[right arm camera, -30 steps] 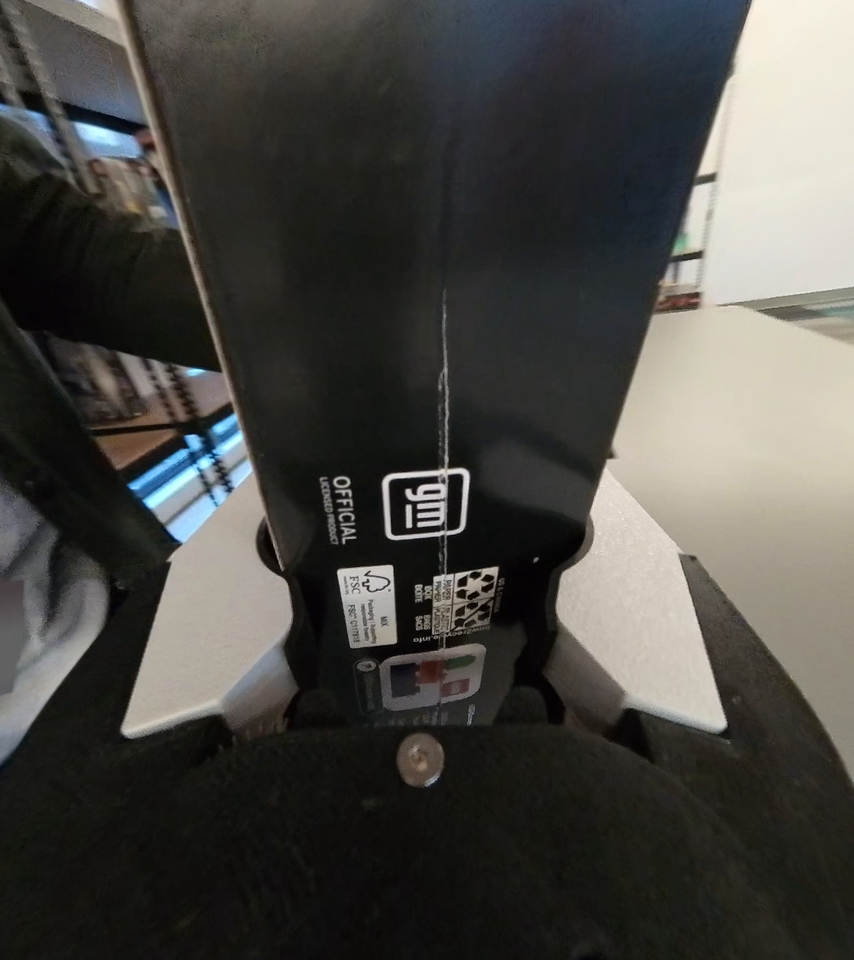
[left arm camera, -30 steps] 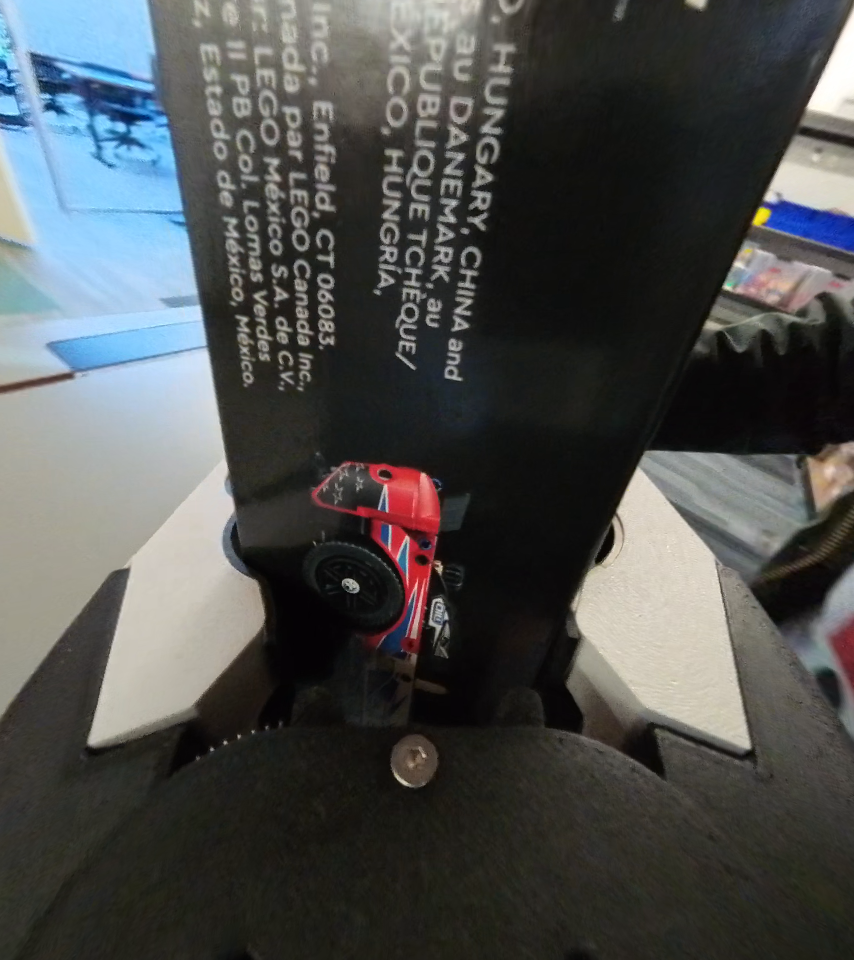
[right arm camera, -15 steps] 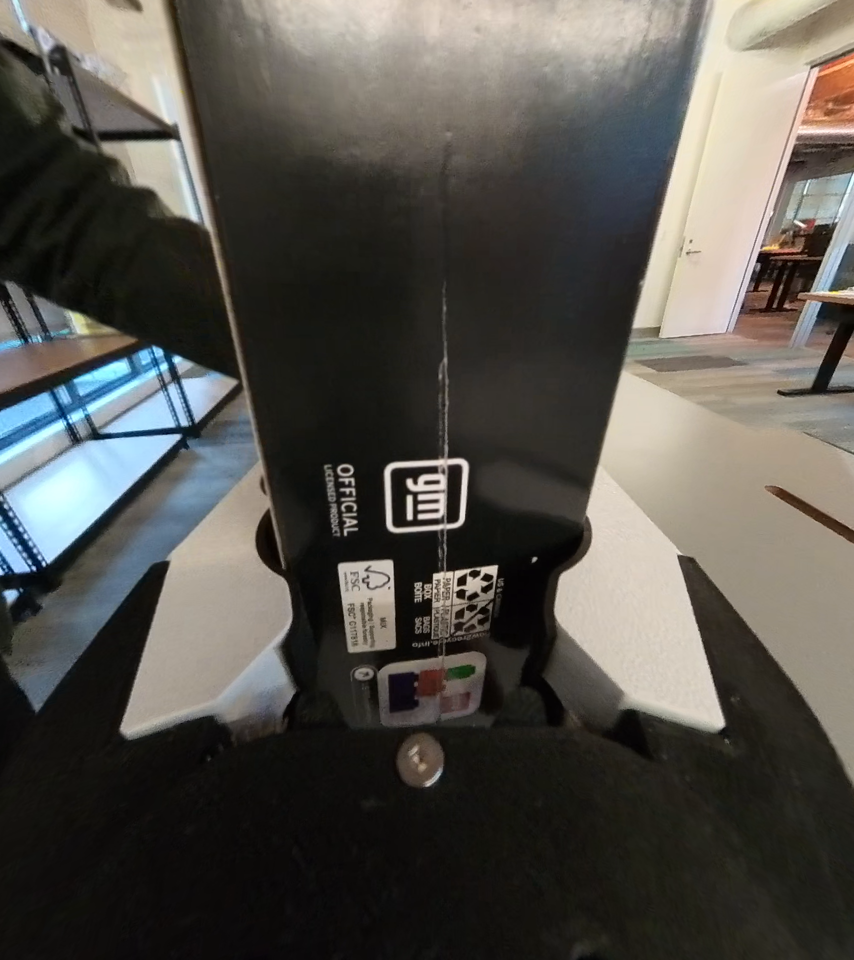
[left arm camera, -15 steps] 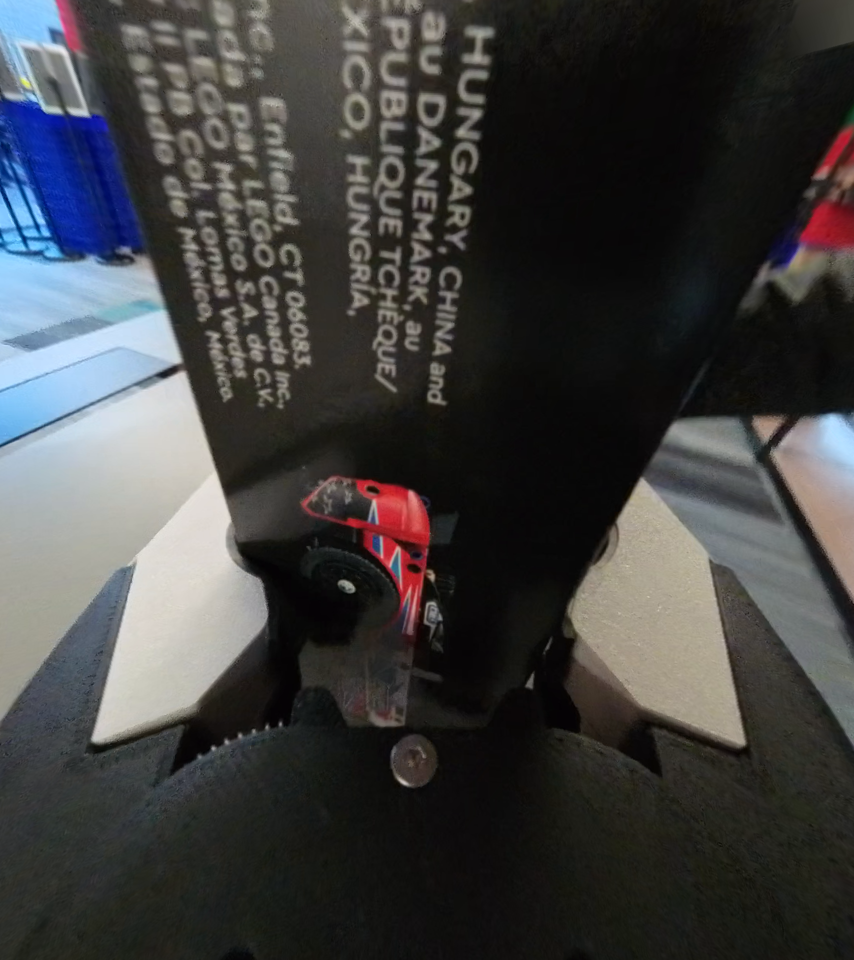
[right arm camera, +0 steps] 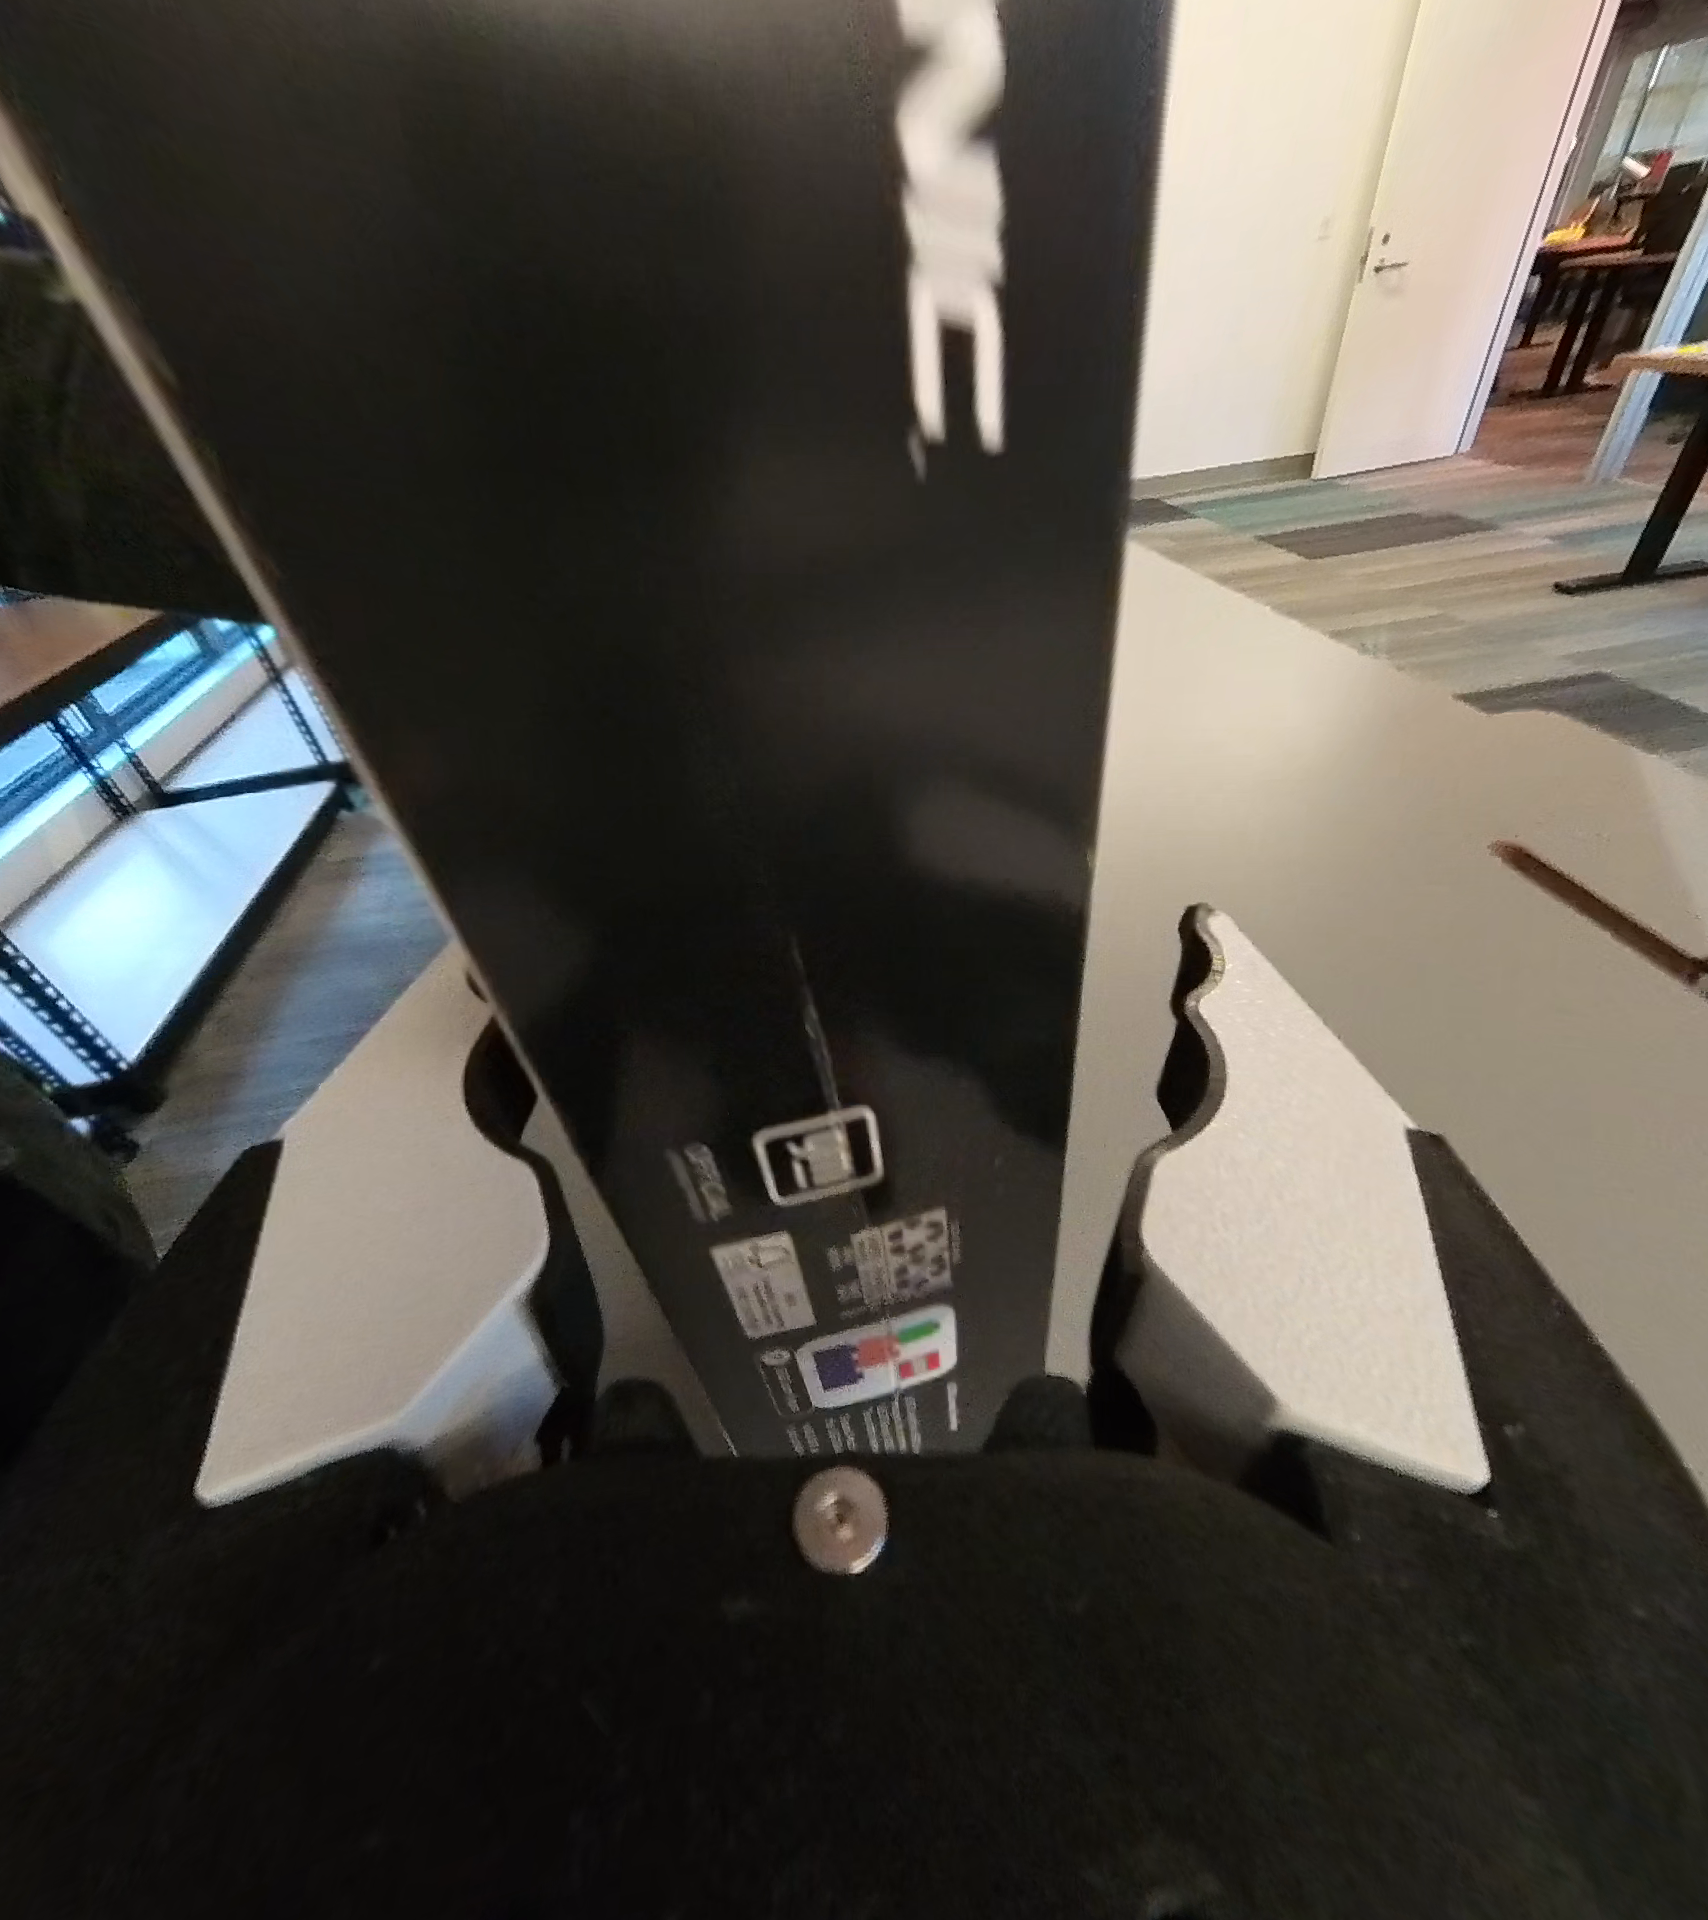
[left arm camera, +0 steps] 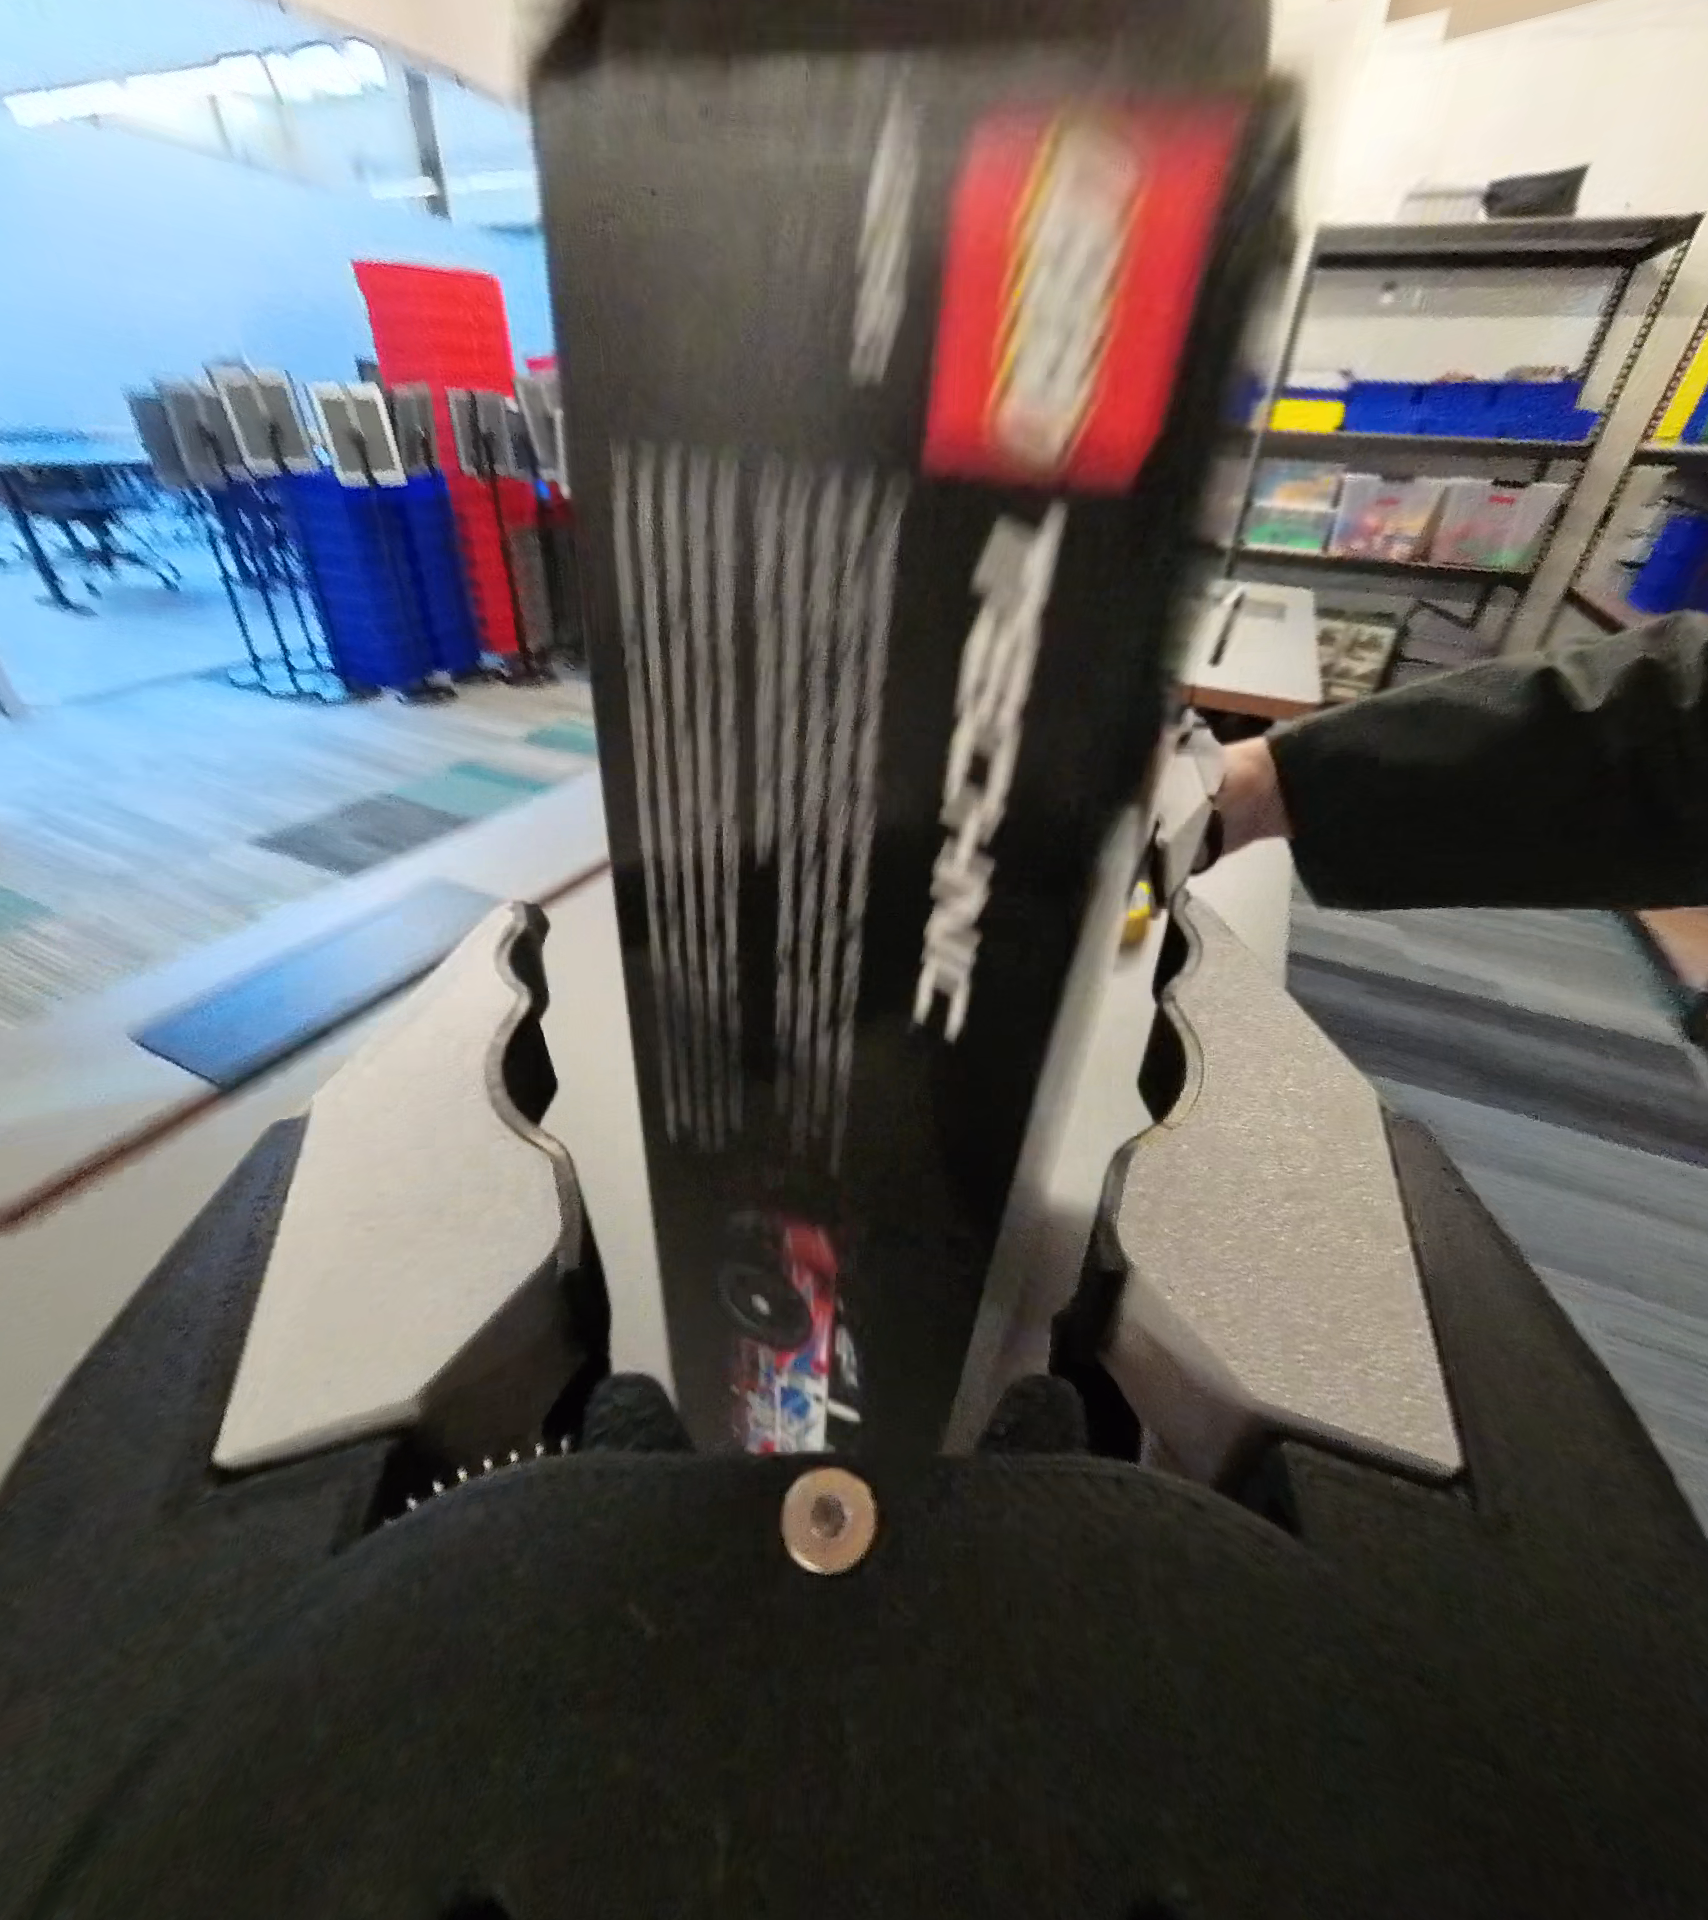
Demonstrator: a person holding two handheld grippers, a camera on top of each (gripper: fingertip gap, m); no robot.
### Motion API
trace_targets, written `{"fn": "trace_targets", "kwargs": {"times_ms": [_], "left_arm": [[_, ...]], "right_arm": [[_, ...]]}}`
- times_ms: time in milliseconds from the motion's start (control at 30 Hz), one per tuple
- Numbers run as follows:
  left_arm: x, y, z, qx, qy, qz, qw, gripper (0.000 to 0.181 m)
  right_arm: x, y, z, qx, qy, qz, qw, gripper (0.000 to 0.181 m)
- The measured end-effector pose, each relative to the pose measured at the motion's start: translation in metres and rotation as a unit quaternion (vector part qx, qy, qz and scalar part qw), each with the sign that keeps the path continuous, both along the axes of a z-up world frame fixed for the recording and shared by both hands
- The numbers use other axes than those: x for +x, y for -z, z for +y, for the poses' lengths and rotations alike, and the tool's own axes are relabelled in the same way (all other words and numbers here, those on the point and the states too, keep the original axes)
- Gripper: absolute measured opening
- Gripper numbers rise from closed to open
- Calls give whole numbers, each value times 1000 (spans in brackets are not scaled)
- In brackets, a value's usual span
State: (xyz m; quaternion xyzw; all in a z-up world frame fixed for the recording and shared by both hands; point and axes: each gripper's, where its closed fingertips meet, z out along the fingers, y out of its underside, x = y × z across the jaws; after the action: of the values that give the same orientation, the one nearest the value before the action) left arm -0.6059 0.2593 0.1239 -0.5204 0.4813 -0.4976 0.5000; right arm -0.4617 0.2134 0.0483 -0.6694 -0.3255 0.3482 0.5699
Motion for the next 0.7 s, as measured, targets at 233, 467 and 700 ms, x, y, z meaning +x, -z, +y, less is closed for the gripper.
{"fn": "trace_targets", "kwargs": {"times_ms": [233, 467, 700], "left_arm": [[-16, -117, -6, 146, 0, 25, 989, 120], [1, -102, -24, 139, 138, 130, 972, 104], [12, -94, -11, 96, 151, 76, 981, 79]], "right_arm": [[-1, -39, -8, -16, 32, -22, 999, 115], [16, -132, -31, 94, 120, -107, 982, 114], [-7, -188, -28, 119, 140, -197, 963, 101]]}}
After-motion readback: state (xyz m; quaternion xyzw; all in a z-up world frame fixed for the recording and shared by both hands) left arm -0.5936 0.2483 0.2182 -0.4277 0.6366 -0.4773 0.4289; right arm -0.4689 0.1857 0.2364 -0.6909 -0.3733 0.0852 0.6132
